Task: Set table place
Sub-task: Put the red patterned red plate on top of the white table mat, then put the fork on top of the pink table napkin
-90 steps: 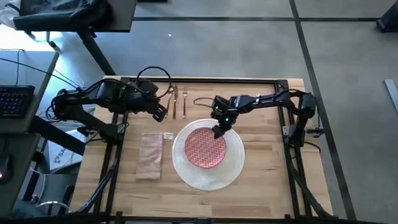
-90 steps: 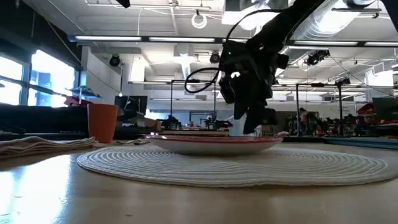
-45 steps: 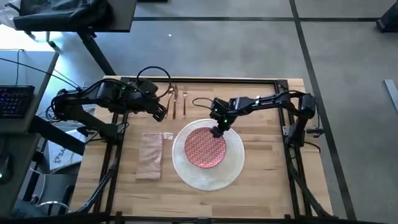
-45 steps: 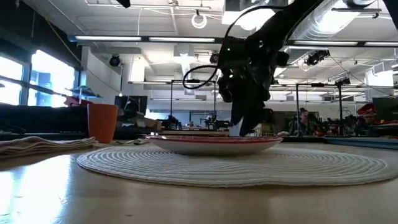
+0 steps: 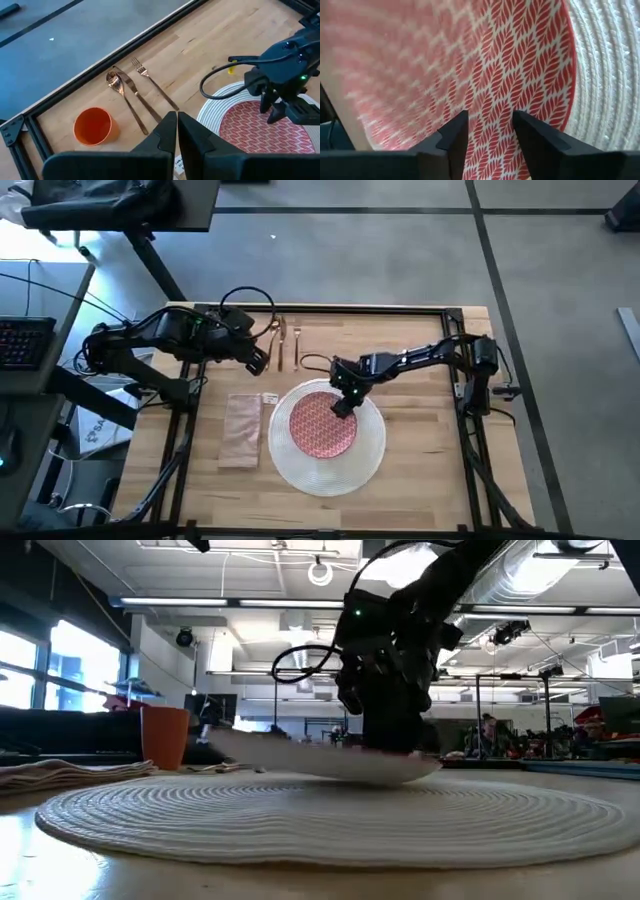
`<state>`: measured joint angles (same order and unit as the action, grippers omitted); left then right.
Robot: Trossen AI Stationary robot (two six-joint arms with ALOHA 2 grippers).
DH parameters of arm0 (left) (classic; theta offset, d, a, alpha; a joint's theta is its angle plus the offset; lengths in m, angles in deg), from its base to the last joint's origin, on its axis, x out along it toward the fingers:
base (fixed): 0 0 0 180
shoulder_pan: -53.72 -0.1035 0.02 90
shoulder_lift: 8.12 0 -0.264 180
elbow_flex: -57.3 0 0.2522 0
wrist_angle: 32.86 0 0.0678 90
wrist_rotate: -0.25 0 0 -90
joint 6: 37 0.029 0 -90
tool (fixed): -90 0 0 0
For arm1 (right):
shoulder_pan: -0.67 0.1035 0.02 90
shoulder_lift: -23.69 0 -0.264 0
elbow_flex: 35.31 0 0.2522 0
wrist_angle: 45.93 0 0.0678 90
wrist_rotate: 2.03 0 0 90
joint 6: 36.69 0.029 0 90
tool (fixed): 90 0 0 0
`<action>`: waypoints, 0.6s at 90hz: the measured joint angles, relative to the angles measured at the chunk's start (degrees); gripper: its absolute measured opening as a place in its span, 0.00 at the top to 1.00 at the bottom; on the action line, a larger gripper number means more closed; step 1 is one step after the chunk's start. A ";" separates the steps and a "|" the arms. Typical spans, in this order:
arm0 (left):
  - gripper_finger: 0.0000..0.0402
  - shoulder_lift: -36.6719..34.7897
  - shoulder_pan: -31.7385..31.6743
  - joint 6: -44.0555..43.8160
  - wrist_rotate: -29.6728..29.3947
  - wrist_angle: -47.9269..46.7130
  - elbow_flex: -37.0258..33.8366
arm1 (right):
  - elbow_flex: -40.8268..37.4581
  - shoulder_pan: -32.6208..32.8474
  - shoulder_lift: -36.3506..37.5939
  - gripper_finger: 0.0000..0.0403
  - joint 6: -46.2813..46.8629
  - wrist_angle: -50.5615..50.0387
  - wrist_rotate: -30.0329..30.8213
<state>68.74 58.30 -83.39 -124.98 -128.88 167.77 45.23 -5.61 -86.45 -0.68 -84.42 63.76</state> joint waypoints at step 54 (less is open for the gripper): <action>1.00 2.07 -5.94 -7.37 0.31 16.87 -3.92 | 14.74 -9.15 14.89 0.64 -13.77 -30.03 15.23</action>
<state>70.80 52.35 -90.76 -124.66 -112.01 163.85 59.96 -14.75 -71.57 -14.45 -114.44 78.99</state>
